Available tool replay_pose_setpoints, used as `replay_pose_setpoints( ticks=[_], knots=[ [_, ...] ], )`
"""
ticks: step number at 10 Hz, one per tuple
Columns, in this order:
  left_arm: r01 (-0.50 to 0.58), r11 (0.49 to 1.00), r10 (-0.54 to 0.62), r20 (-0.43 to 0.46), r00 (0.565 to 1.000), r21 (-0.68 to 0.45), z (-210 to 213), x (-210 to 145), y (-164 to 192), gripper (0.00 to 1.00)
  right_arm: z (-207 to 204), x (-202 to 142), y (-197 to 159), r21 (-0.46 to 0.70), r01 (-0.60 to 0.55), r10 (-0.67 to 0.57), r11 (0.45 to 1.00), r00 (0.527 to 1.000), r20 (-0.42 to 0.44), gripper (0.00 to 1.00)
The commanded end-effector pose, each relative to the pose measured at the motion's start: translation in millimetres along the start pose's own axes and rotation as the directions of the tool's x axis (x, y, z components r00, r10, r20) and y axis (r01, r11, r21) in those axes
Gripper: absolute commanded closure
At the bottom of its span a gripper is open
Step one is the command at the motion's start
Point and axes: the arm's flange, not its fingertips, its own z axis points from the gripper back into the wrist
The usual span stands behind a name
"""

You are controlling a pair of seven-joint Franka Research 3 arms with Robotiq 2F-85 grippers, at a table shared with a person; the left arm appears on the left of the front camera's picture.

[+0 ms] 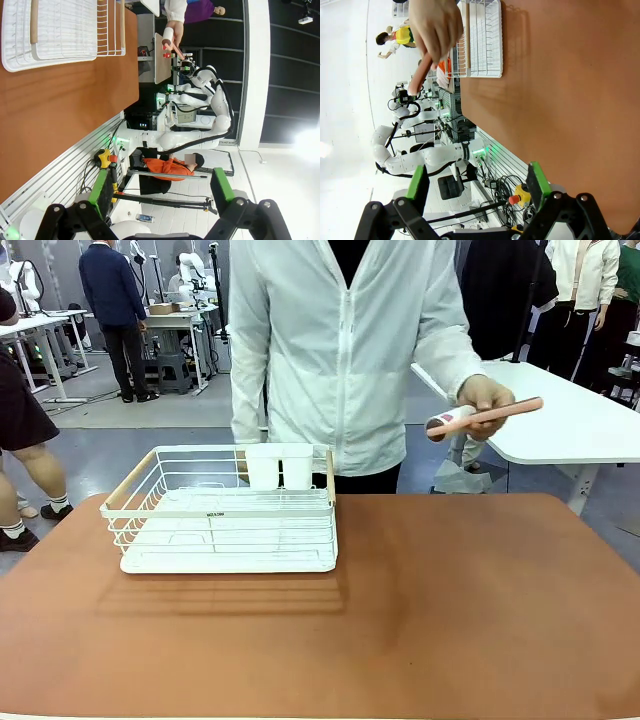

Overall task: Clean the table.
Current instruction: Pick up the Lint Roller when the human hands it over.

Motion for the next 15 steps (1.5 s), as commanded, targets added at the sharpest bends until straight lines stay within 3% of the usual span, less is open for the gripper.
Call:
replay_pose_setpoints(
  ticks=[1, 10, 11, 13, 15],
  knots=[
    [0.004, 1.000, -0.004, 0.001, 1.000, -0.008, 1, -3, -1, 0.00, -1, -2, 5, 0.002, -0.002, 0.002, 1.000, 1.000, 0.003, 0.00],
    [0.004, 1.000, -0.004, 0.001, 1.000, -0.008, 1, -3, -1, 0.00, 0, 0, 0, 0.000, 0.000, 0.000, 1.000, 1.000, 0.000, 0.00],
    [0.004, 1.000, -0.004, 0.001, 1.000, -0.008, 1, -3, -1, 0.00, -6, -3, 18, -0.060, 0.092, -0.087, 0.994, 0.992, 0.087, 0.00],
    [0.004, 1.000, -0.004, 0.001, 1.000, -0.008, 1, -3, -1, 0.00, -23, -21, 58, -0.134, 0.234, -0.216, 0.963, 0.967, 0.138, 0.00],
    [0.004, 1.000, -0.004, 0.001, 1.000, -0.008, 1, -3, -1, 0.00, -46, -36, 89, -0.121, 0.376, -0.348, 0.919, 0.916, 0.199, 0.00]
  ],
)
